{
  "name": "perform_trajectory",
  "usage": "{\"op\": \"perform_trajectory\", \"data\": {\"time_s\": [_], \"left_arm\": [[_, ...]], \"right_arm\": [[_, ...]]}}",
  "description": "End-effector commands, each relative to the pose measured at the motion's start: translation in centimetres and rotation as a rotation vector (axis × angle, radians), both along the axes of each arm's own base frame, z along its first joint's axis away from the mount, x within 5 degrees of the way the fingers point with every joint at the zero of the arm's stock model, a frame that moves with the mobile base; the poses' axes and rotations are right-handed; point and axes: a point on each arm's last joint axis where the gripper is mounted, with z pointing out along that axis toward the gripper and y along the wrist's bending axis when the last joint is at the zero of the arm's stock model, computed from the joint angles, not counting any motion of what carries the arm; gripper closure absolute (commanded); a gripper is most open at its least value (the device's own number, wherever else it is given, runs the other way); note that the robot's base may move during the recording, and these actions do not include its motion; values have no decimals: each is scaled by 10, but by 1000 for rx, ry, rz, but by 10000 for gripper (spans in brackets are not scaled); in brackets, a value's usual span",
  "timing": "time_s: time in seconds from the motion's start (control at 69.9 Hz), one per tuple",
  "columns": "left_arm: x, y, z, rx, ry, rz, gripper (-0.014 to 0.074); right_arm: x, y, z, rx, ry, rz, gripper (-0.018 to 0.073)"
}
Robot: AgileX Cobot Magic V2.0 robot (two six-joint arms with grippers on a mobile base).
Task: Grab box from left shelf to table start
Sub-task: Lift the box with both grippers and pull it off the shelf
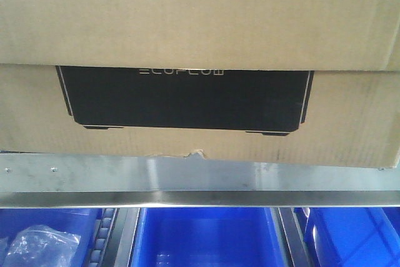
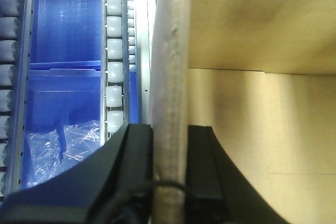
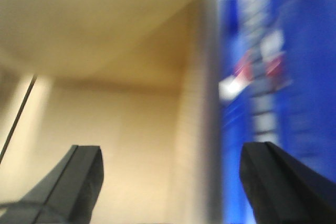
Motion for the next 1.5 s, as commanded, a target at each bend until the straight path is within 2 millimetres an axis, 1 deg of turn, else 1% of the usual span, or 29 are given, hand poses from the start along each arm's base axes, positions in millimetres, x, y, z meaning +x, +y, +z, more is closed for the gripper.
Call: {"op": "perform_trajectory", "data": {"time_s": [0.0, 0.043, 0.172, 0.329, 0.386, 0.429, 0.472, 0.601, 0.629, 0.672, 0.787, 0.901, 1.073, 1.259, 1.33, 1.402, 1.488], "left_arm": [[-9, -1, 35, -82, -160, 10, 699], [-9, -1, 35, -82, -160, 10, 699], [-9, -1, 35, -82, -160, 10, 699], [-9, -1, 35, -82, -160, 10, 699], [-9, -1, 35, -82, -160, 10, 699], [-9, -1, 35, -82, -160, 10, 699], [-9, -1, 35, -82, -160, 10, 699], [-9, -1, 35, -80, -160, 10, 699], [-9, -1, 35, -80, -160, 10, 699], [-9, -1, 35, -80, -156, 10, 699], [-11, -1, 34, -73, -134, 6, 699], [-21, 0, 41, -72, -131, 2, 699], [-47, 5, 62, -61, -149, -1, 698], [-80, 11, 82, -48, -153, -5, 698], [-92, 12, 86, -46, -144, -8, 698], [-103, 14, 88, -45, -142, -9, 697], [-114, 16, 83, -44, -131, -9, 697]], "right_arm": [[14, 2, 6, -28, -54, 3, -64], [25, 1, -5, -61, -22, -2, -64], [43, -3, -22, -127, 25, -34, -64], [56, -3, -32, -141, 25, -39, -61], [60, -3, -35, -141, 28, -38, -27], [60, -3, -36, -142, 30, -38, 31], [61, -3, -37, -142, 32, -38, 118], [61, -3, -37, -142, 37, -38, 482], [61, -3, -37, -143, 38, -38, 530], [61, -3, -37, -141, 40, -39, 490], [59, -3, -37, -142, 48, -38, 501], [54, -3, -32, -139, 48, -40, 501], [36, -4, -14, -116, 4, -41, 501], [12, -4, 2, -95, -8, -33, 501], [3, -1, 7, -95, -11, -19, 501], [-5, 6, 10, -96, -6, 12, 501], [-13, 17, 10, -98, -2, 58, 501]]}}
